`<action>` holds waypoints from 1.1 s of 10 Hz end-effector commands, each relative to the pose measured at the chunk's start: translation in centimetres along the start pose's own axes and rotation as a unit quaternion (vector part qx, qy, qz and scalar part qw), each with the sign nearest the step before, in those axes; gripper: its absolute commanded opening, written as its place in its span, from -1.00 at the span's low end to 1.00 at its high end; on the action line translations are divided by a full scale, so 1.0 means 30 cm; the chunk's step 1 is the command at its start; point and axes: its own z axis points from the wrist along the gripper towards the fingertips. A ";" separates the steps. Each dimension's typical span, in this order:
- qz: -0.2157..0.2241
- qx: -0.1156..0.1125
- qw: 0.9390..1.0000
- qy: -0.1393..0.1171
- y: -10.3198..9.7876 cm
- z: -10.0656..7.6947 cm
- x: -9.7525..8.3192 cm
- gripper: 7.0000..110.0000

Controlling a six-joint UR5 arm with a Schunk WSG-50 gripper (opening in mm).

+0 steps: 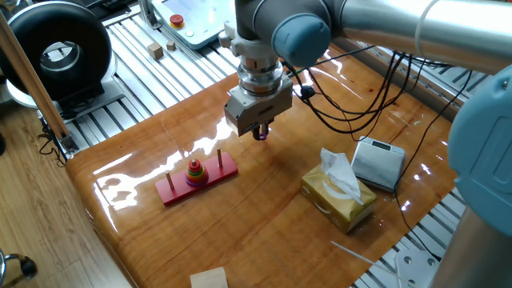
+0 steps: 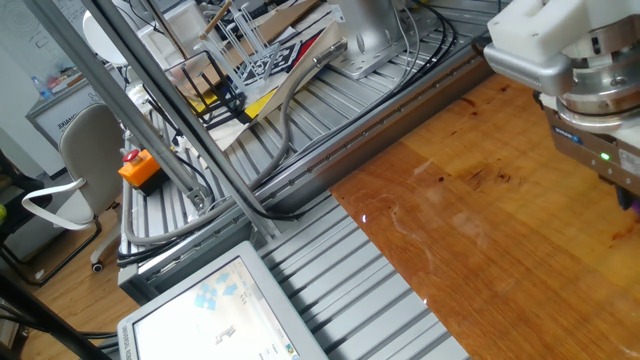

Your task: Take out one Hanoi block and throw it aside

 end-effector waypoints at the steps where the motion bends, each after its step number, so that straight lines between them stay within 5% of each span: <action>1: 0.021 -0.015 0.999 -0.038 0.027 0.001 -0.077 -1.00; 6: 0.035 -0.024 0.997 -0.069 0.042 -0.012 -0.129 -1.00; 11: 0.035 -0.027 0.997 -0.057 0.051 0.017 -0.124 -1.00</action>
